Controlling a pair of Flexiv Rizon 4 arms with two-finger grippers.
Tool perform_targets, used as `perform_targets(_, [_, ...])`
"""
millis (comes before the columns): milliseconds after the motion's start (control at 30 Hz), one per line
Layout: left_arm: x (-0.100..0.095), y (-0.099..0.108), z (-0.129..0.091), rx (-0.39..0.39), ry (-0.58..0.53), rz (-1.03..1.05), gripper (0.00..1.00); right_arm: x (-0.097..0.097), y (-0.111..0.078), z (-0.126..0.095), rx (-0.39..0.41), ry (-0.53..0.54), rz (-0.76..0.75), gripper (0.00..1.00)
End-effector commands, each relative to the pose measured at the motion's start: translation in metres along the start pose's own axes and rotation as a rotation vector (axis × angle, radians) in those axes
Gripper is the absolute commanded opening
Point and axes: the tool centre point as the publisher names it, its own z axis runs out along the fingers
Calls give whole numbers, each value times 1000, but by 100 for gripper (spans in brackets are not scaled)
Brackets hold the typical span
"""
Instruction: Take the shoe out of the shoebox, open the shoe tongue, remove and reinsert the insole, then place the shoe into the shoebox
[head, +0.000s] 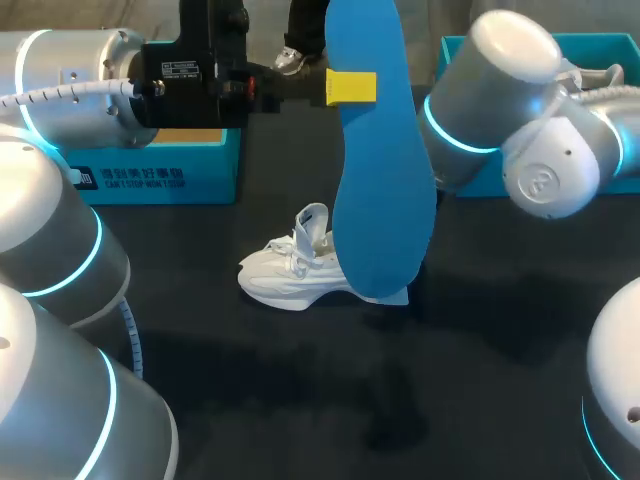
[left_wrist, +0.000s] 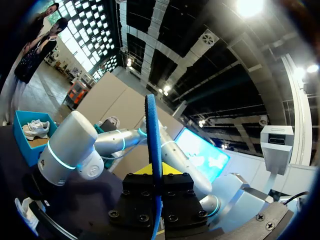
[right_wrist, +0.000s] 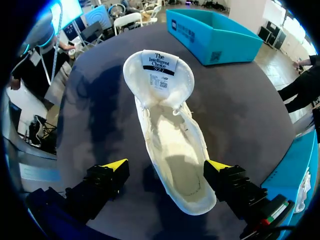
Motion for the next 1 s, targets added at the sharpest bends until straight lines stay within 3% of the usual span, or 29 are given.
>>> perform_targets(33, [0,1,0,1,-1,0,0,0,4,-1,144,-4,1,100])
perform_targets(333, [0,1,0,1,-1,0,0,0,1,0,150,-14,-32,100])
perform_targets(600, [0,1,0,1,-1,0,0,-5,-7,-25,281,-46,-116,100])
perform_targets(800, [0,1,0,1,-1,0,0,-9,-6,-37,282,-64,-117,100])
perform_targets(1000, [0,1,0,1,-1,0,0,-13,-7,-33,277,-71,-121,100])
